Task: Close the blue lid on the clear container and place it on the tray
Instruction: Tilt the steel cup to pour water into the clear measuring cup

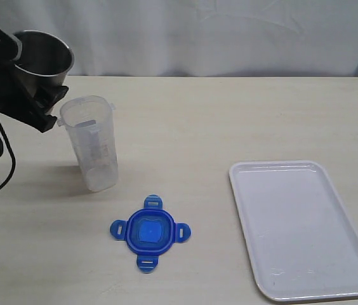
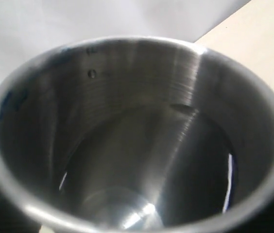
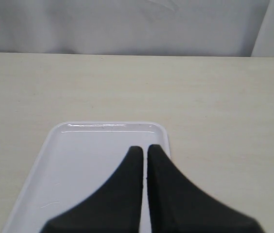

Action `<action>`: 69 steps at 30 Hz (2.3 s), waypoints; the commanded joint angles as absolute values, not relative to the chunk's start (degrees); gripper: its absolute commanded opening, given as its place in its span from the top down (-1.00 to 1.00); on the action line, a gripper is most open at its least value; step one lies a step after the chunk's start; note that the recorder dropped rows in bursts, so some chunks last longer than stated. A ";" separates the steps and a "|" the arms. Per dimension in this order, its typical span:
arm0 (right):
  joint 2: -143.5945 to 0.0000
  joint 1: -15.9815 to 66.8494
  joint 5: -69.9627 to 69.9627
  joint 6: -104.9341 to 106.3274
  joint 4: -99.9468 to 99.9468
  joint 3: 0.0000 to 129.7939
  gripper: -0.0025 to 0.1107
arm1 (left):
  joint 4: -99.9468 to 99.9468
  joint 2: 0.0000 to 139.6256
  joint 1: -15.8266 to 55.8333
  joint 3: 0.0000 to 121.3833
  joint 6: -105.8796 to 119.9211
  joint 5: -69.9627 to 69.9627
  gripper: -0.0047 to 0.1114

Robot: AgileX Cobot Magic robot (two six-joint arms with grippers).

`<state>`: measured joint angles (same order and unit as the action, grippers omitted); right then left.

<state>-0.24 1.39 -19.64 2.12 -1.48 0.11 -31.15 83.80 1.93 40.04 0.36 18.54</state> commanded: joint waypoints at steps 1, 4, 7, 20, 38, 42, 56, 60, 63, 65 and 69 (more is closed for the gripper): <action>0.00 1.50 -19.60 2.09 -1.02 0.00 0.89 | -30.95 82.98 2.07 40.83 3.65 21.07 0.92; 0.00 1.50 -19.60 2.09 -1.02 0.00 0.89 | -30.95 82.98 2.07 40.83 6.13 21.07 0.92; 0.00 1.50 -19.60 2.09 -1.02 0.00 0.89 | -30.95 82.98 2.07 40.83 8.65 21.07 0.92; 0.00 1.50 -19.60 2.09 -1.02 0.00 0.89 | -30.85 82.98 2.07 40.83 15.53 21.07 0.92; 0.00 1.50 -19.60 2.09 -1.02 0.00 0.89 | -30.85 82.98 2.07 40.83 24.32 21.07 0.92; 0.00 1.50 -19.60 2.09 -1.02 0.00 0.89 | -30.85 82.98 2.07 40.83 24.93 21.07 0.92; 0.00 1.50 -19.60 2.09 -1.02 0.00 0.89 | -30.85 82.98 2.07 40.83 27.38 21.07 0.92; 0.00 1.50 -19.60 2.09 -1.02 0.00 0.89 | -30.85 82.98 2.07 40.83 28.56 21.07 0.92; 0.00 1.50 -19.60 2.09 -1.02 0.00 0.89 | -30.85 82.98 2.07 40.83 28.86 21.07 0.92; 0.00 1.50 -19.60 2.09 -1.02 0.00 0.89 | -30.85 82.98 2.07 40.83 29.03 21.07 0.92; 0.00 1.50 -19.60 2.09 -1.02 0.00 0.89 | -30.85 82.98 2.07 40.83 30.40 21.07 0.92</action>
